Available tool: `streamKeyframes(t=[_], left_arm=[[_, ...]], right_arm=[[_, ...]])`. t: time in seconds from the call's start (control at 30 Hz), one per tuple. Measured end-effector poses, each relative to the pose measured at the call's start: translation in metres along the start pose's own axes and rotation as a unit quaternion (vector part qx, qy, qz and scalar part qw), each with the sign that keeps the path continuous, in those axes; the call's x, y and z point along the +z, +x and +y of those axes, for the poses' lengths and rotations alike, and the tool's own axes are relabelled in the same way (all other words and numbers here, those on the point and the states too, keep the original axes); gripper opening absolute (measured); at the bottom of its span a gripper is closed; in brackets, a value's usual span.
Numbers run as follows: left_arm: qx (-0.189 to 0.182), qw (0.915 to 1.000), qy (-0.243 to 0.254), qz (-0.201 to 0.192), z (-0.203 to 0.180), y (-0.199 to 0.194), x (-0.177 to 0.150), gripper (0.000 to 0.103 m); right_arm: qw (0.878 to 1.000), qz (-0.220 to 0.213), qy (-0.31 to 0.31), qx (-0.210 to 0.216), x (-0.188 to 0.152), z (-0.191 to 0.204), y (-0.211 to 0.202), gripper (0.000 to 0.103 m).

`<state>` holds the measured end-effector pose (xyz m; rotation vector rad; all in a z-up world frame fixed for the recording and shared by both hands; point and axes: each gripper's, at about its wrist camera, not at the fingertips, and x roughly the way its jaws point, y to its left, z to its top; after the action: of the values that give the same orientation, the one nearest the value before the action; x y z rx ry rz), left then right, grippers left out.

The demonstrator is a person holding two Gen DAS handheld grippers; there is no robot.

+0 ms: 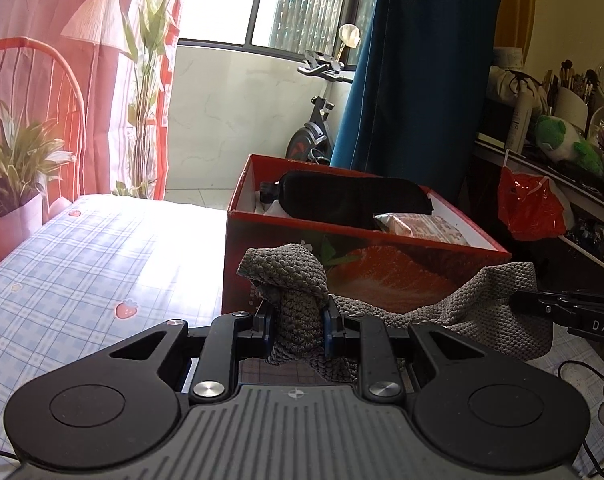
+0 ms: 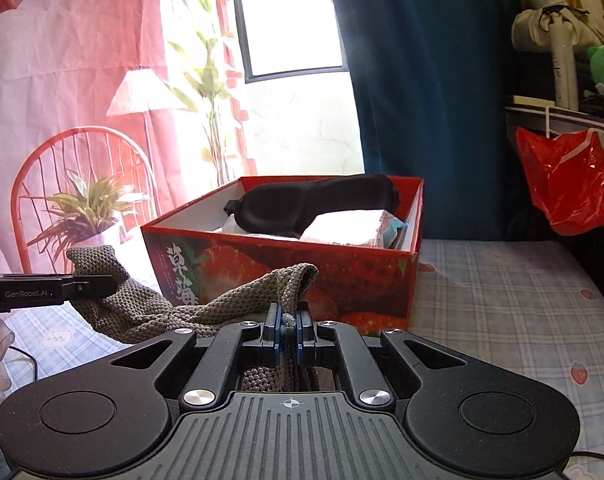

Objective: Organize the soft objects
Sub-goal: 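Lift the grey cloth with both grippers and carry it over the box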

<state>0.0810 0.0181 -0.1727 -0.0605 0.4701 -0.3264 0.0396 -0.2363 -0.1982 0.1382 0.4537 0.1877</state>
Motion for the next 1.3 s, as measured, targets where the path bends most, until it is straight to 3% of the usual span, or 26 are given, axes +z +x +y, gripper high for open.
streamKeyframes(t=[0.43,0.73,0.9,1.03,1.2,1.3], left_arm=[[-0.012,0.9987,0.005,-0.049,-0.007,0.002,0.048,0.024],[-0.004,0.997,0.032,-0.07,-0.017,0.044,0.095,0.024],[-0.013,0.9983,0.046,-0.034,-0.022,0.088,0.115,0.024],[-0.033,0.9991,0.022,0.018,-0.02,0.125,0.117,0.024],[-0.012,0.9967,0.064,0.047,-0.026,0.148,0.107,0.024],[0.014,0.9948,0.093,0.039,-0.031,0.152,0.107,0.024]], right_arm=[[0.999,-0.044,-0.023,0.008,0.051,-0.01,-0.001,0.007],[0.998,-0.06,-0.035,-0.008,0.1,-0.021,0.038,0.007],[0.997,-0.048,-0.05,-0.025,0.121,-0.026,0.076,0.007],[0.997,-0.014,-0.063,-0.032,0.12,-0.024,0.108,0.006],[0.998,0.009,-0.054,-0.041,0.116,-0.025,0.136,0.006],[0.998,0.006,-0.052,-0.046,0.118,-0.026,0.145,0.006]])
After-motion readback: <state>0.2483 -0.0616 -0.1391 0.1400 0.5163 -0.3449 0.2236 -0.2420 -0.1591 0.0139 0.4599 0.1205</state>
